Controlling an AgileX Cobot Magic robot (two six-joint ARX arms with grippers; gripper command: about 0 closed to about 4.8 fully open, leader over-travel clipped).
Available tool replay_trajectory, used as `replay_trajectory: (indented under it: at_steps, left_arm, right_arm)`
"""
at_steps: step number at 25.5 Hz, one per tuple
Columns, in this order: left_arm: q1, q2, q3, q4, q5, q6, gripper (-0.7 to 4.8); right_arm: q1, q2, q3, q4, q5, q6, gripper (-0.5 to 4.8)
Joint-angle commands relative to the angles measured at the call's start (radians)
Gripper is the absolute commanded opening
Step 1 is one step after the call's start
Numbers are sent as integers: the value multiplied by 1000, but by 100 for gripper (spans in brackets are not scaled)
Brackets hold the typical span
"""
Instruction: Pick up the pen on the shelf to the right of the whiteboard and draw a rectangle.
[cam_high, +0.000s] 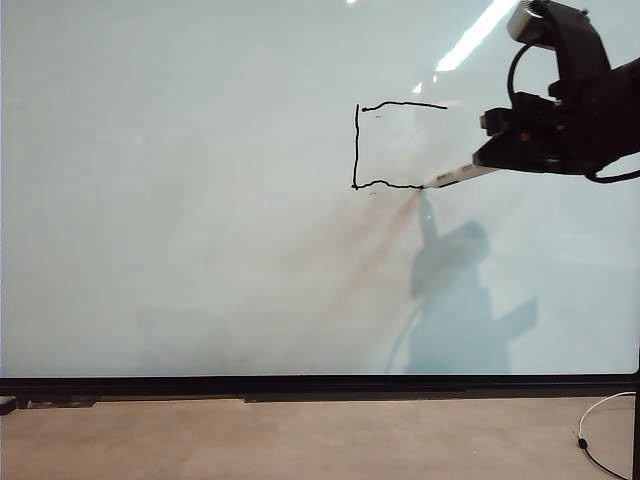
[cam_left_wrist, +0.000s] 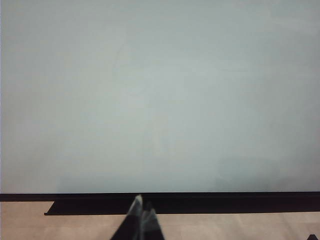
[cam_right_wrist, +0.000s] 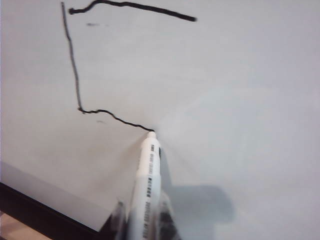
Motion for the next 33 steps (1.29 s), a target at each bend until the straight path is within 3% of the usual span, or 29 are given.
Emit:
replay_trajectory:
  at_steps: [1, 25, 33]
  left_arm:
    - [0, 0, 3, 6, 0, 4, -4]
    - [0, 0, 3, 6, 0, 4, -4]
    - [0, 0, 3, 6, -1, 4, -5]
  right_arm:
    - [-11, -13, -5, 24, 16, -1, -5]
    - [-43, -41, -21, 28, -5, 0, -6]
    - [11, -148, -33, -146, 52, -117, -6]
